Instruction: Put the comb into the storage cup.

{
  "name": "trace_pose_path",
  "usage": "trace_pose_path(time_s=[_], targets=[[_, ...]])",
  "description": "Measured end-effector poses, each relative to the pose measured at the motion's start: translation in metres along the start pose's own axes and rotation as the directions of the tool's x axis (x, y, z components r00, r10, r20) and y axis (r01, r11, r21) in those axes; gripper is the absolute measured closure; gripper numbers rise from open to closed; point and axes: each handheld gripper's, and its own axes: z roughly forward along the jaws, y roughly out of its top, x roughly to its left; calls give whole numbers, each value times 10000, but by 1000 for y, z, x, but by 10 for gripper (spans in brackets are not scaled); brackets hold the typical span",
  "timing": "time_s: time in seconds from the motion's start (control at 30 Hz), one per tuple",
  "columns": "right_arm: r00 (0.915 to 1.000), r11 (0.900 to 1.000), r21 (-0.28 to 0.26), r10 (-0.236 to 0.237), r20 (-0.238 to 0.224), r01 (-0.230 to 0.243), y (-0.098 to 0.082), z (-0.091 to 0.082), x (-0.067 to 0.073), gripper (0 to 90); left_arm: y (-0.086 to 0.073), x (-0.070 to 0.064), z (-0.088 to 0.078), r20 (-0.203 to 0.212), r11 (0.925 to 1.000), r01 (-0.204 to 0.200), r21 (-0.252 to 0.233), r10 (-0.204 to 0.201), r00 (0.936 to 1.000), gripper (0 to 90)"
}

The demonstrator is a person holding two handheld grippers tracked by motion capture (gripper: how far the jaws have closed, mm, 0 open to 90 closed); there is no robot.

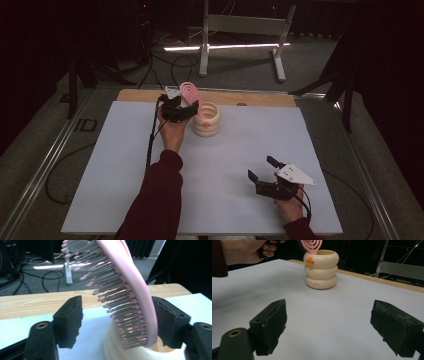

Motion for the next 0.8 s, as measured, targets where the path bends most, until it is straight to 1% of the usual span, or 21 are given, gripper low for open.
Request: trace_pose_path(time_s=[0.17,0.2,0.27,0.3,0.47,0.6,0.67,0.7,0.8], targets=[[10000,10000,10,12,-15,-12,0,0,0,136,1,2,-2,-130,10000,39,3,-39,9999,208],[10000,10000,1,10,-12,-10,0,0,0,136,1,3,-3,-79,9999,110,7,-110,9999,198],[10000,10000,-2,14,-7,-14,0,0,0,136,2,5,-4,129,9990,432,-117,-431,9990,184],[10000,10000,-4,12,-9,-12,0,0,0,136,2,5,-5,171,9987,487,-120,-485,9987,175],[10000,10000,19,28,-21,-28,0,0,0,136,3,5,-8,366,9993,370,-85,-367,9987,147],[10000,10000,35,16,-20,-16,0,0,0,135,4,6,-10,405,9997,217,62,-219,9989,90],[10000,10000,43,19,-24,-19,0,0,0,135,4,6,-11,390,9999,72,120,-76,9992,64],[10000,10000,41,27,-23,-26,0,0,0,135,4,6,-12,356,9999,29,135,-34,9994,61],[10000,10000,51,2,-17,-2,0,0,0,135,5,7,-16,446,9999,-73,83,70,9990,43]])
